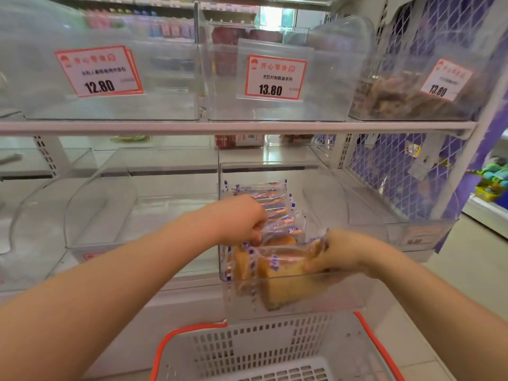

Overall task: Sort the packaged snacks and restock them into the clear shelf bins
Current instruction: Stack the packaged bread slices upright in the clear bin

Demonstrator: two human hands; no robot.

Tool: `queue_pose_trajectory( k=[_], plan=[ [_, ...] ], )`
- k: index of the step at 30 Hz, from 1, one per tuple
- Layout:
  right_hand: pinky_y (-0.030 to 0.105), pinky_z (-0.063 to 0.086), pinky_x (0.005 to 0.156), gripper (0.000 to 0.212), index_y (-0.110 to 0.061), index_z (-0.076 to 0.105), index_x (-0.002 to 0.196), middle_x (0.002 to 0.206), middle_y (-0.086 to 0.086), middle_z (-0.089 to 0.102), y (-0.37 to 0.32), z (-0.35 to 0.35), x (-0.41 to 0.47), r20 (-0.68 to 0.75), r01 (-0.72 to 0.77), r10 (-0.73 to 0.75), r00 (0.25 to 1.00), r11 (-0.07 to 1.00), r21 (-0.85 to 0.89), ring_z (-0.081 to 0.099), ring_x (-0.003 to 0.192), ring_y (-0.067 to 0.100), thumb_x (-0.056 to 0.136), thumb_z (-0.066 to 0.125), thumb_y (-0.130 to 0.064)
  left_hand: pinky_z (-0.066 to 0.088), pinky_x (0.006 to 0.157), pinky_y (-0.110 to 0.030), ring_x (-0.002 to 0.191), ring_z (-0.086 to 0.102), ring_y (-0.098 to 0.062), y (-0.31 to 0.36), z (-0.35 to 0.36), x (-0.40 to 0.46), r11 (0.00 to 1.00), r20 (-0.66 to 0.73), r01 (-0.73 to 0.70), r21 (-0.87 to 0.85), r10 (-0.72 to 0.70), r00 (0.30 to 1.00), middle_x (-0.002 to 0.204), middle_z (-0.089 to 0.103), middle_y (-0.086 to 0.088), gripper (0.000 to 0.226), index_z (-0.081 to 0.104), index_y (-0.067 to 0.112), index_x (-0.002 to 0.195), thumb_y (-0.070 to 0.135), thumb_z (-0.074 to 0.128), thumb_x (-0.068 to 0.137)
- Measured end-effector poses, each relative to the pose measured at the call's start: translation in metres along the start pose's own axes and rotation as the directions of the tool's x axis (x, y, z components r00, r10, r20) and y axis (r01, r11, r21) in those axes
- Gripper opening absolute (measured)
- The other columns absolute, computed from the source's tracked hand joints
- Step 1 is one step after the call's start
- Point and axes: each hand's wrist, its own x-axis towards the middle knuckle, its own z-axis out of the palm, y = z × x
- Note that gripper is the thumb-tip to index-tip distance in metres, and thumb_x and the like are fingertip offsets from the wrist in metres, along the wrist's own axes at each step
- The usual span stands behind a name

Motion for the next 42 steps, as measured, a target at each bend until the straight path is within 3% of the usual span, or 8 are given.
queue_pose_trajectory(
  k=[8,12,18,21,29,33,36,42],
  plan=[
    [0.010,0.041,0.042,0.016,-0.036,0.063,0.065,0.052,-0.018,0.055,-0.019,0.007,0.005,0.060,0.050,-0.050,0.997,0.999,0.006,0.050,0.045,-0.004,0.073,0.076,-0.041,0.045,0.078,-0.031,0.092,0.056,-0.020,0.006,-0.008,-0.010,0.992,0.067,0.069,-0.106,-0.062,0.996,0.100,0.061,0.004,0.046,0.053,0.021,0.110,0.060,0.046,0.086],
    [0.017,0.045,0.053,0.009,-0.029,0.064,0.076,0.069,-0.011,0.061,0.000,0.008,0.006,0.144,0.009,-0.031,0.989,0.988,0.156,0.056,0.061,0.005,0.080,0.072,-0.029,0.043,0.092,-0.038,0.128,0.042,-0.022,0.015,0.004,-0.015,0.989,0.201,-0.033,0.147,0.003,0.980,0.146,0.036,0.004,0.086,0.013,0.035,0.146,0.073,0.046,0.076],
    [0.026,0.046,0.072,0.026,-0.006,0.069,0.097,0.085,0.000,0.066,-0.004,0.005,0.016,0.122,0.022,-0.052,0.991,0.972,0.232,0.057,0.075,0.013,0.075,0.077,-0.016,0.045,0.095,-0.041,0.129,0.041,-0.022,0.016,0.002,-0.010,0.991,0.229,-0.035,0.127,0.005,0.973,0.145,0.038,0.004,0.080,0.018,0.034,0.146,0.053,0.060,0.081],
    [0.017,0.046,0.059,0.014,-0.017,0.064,0.072,0.060,-0.014,0.062,-0.004,0.008,0.015,0.057,0.061,-0.078,0.995,0.963,0.263,0.056,0.063,0.006,0.074,0.078,-0.017,0.049,0.085,-0.038,0.121,0.049,-0.020,0.018,0.006,-0.014,0.990,0.108,0.057,0.125,-0.071,0.992,0.135,0.048,0.005,0.077,0.028,0.030,0.141,0.052,0.065,0.077],
    [0.031,0.053,0.068,0.060,-0.008,0.062,0.067,0.067,0.006,0.071,0.001,0.002,-0.020,-0.281,-0.055,-0.032,0.959,0.954,-0.296,0.065,0.062,0.019,0.081,0.050,-0.065,0.038,0.064,-0.029,0.099,0.060,-0.021,0.027,0.021,-0.015,0.968,-0.069,0.162,0.193,-0.152,0.986,0.109,0.060,0.003,0.067,0.049,0.023,0.107,0.080,0.040,0.073],
    [0.034,0.045,0.077,0.024,-0.020,0.056,0.104,0.106,0.000,0.060,0.005,0.013,-0.035,-0.489,0.202,-0.382,0.784,0.902,-0.382,0.057,0.095,0.022,0.090,0.055,-0.039,0.042,0.065,-0.032,0.098,0.060,-0.023,0.031,0.022,-0.010,0.964,-0.085,0.196,0.181,-0.183,0.979,0.108,0.061,0.000,0.071,0.048,0.024,0.107,0.084,0.036,0.070],
    [0.033,0.040,0.090,0.032,-0.020,0.051,0.125,0.130,0.001,0.047,-0.004,0.010,-0.021,-0.372,0.246,-0.398,0.839,0.886,-0.394,0.051,0.111,0.023,0.093,0.052,-0.019,0.042,0.069,-0.034,0.105,0.056,-0.023,0.033,0.015,-0.011,0.975,-0.045,0.174,0.137,-0.170,0.984,0.115,0.056,0.000,0.070,0.047,0.023,0.116,0.078,0.043,0.073],
    [0.027,0.043,0.075,0.012,-0.012,0.066,0.096,0.097,0.007,0.067,-0.011,0.005,-0.003,-0.351,0.156,-0.269,0.897,0.935,-0.319,0.059,0.092,0.021,0.090,0.058,-0.017,0.036,0.065,-0.031,0.101,0.055,-0.023,0.017,0.000,-0.029,0.929,-0.086,-0.014,0.370,0.049,0.995,0.110,0.056,-0.002,0.036,0.052,0.018,0.107,0.049,0.047,0.090]
  ],
)
